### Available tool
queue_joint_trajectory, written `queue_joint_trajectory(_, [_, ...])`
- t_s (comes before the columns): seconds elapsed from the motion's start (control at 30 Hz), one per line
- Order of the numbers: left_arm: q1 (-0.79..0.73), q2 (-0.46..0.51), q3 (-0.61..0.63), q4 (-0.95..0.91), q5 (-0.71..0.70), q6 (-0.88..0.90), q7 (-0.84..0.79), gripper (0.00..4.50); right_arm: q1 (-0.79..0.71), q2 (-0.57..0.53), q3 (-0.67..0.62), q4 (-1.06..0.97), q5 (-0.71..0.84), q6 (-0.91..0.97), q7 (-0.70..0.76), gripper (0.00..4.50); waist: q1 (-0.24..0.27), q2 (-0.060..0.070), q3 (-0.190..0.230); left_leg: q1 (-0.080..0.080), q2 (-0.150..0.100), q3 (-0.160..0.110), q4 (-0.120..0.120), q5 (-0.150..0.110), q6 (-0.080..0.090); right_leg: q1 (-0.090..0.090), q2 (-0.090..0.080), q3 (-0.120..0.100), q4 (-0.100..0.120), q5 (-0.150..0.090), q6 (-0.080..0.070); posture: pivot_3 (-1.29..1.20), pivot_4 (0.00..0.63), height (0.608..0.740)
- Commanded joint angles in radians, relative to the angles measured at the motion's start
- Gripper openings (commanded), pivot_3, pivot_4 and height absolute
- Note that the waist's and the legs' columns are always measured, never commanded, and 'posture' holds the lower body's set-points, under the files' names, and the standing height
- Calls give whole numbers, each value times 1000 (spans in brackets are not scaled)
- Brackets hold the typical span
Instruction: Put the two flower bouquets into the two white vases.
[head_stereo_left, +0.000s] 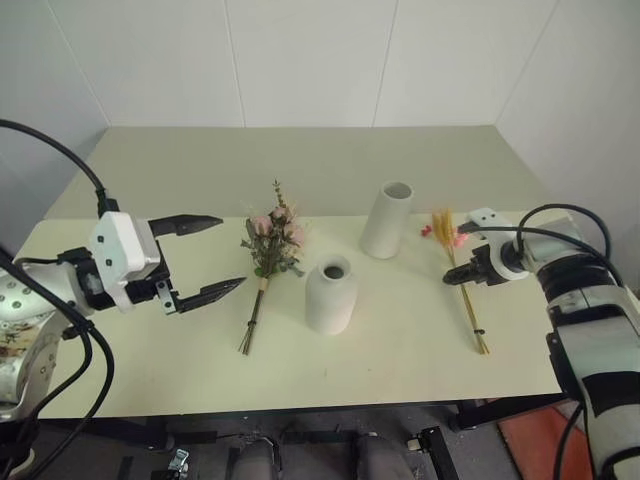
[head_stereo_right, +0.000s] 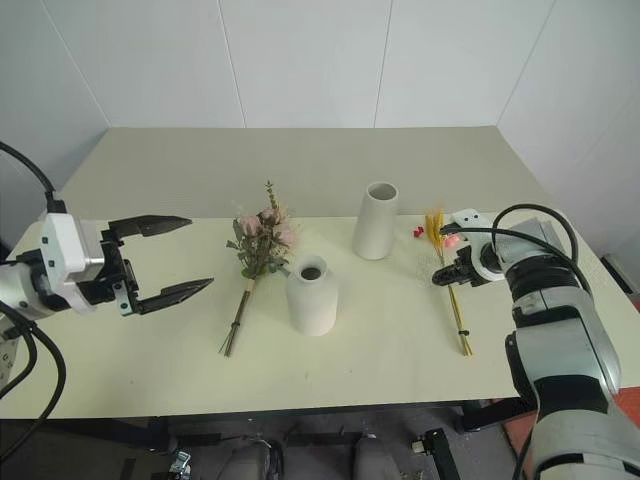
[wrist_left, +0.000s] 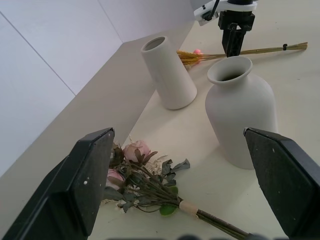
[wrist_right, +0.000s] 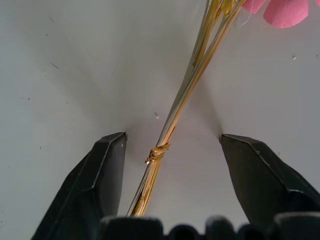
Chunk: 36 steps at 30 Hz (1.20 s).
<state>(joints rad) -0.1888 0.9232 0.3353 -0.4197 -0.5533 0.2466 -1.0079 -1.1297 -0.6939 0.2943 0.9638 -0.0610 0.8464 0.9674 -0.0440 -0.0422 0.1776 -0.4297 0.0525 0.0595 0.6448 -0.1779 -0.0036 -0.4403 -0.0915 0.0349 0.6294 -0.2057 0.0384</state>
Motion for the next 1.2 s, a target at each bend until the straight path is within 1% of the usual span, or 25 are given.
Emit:
queue_joint_trajectory(0.03, [0,5,33,-29,-6,-2,13,4500,-40,-1,-23,34,-20,-37,-17,2071,0,0,0,0,0,0,0,0,0,0,0,0,0,0,0,0,150,740])
queue_joint_trajectory(0.13, [1,6,32,-29,-4,-5,15,4500,-57,8,-28,56,-26,-46,-22,1025,-1,0,0,0,0,0,0,0,0,0,0,0,0,0,0,0,150,740])
queue_joint_trajectory(0.17, [2,5,31,-29,-2,-6,16,4500,-61,11,-29,64,-28,-48,-23,574,-2,0,0,0,0,0,0,0,0,0,0,0,0,0,0,0,150,740])
queue_joint_trajectory(0.2, [2,6,30,-29,0,-7,17,4500,-65,13,-31,72,-28,-47,-25,228,-2,0,0,0,0,0,0,0,0,0,0,0,0,0,0,0,150,740])
queue_joint_trajectory(0.23, [2,5,29,-29,2,-9,19,4500,-67,14,-34,81,-29,-49,-30,29,-2,0,0,0,0,0,0,0,0,0,0,0,0,0,0,0,150,740])
queue_joint_trajectory(0.37, [5,7,32,-30,6,-13,20,4500,-72,16,-52,106,-29,-58,-59,29,-1,0,0,0,0,0,0,0,0,0,0,0,0,0,0,0,150,740])
queue_joint_trajectory(0.47, [11,11,41,-26,10,-16,19,4500,-86,17,-125,116,-6,-93,-163,29,0,0,0,0,0,0,0,0,0,0,0,0,0,0,0,0,150,740])
queue_joint_trajectory(0.5, [13,13,46,-25,10,-16,19,4500,-85,17,-172,103,10,-150,-237,29,-1,0,0,0,0,0,0,0,0,0,0,0,0,0,0,0,150,740])
queue_joint_trajectory(0.57, [13,18,56,-26,8,-12,19,4500,-81,17,-265,61,27,-342,-442,29,-3,0,0,0,0,0,0,0,0,0,0,0,0,0,0,0,150,740])
queue_joint_trajectory(0.63, [13,23,67,-29,5,-6,20,4500,-79,21,-337,-3,26,-584,-632,29,-4,0,0,0,0,0,0,0,0,0,0,0,0,0,0,0,150,740])
queue_joint_trajectory(0.67, [14,25,75,-30,3,-2,21,4500,-92,26,-377,-30,43,-664,-682,29,-5,1,1,0,0,0,-1,0,0,-1,0,0,0,0,0,0,150,740])
queue_joint_trajectory(0.7, [14,26,81,-31,0,2,22,4500,-106,33,-412,-48,66,-706,-703,29,-5,1,1,0,0,0,-1,0,0,-1,0,1,0,0,0,0,150,740])
queue_joint_trajectory(0.73, [15,28,90,-31,-4,6,23,4500,-129,45,-460,-68,111,-729,-706,29,-6,1,1,0,0,0,-1,0,0,-1,1,1,0,0,0,0,150,740])
queue_joint_trajectory(0.8, [16,31,106,-26,-12,13,21,4500,-140,99,-596,-195,309,-737,-592,29,-9,1,1,0,0,0,-1,0,0,-1,1,1,0,0,0,0,150,740])
queue_joint_trajectory(0.9, [16,33,120,-21,-12,20,19,4500,-110,168,-679,-369,472,-720,-498,29,-7,1,1,1,2,-1,-1,0,0,1,2,0,0,0,0,0,150,740])
queue_joint_trajectory(1.0, [16,33,126,-17,-10,25,23,4500,-76,234,-708,-503,574,-686,-469,29,-1,1,1,1,2,-1,-1,0,0,2,1,0,1,0,0,0,150,740])
queue_joint_trajectory(1.2, [23,34,136,-24,-9,33,27,4500,-14,310,-662,-595,613,-642,-459,29,3,1,1,2,1,-1,0,0,0,3,1,0,1,0,-1,0,150,740])
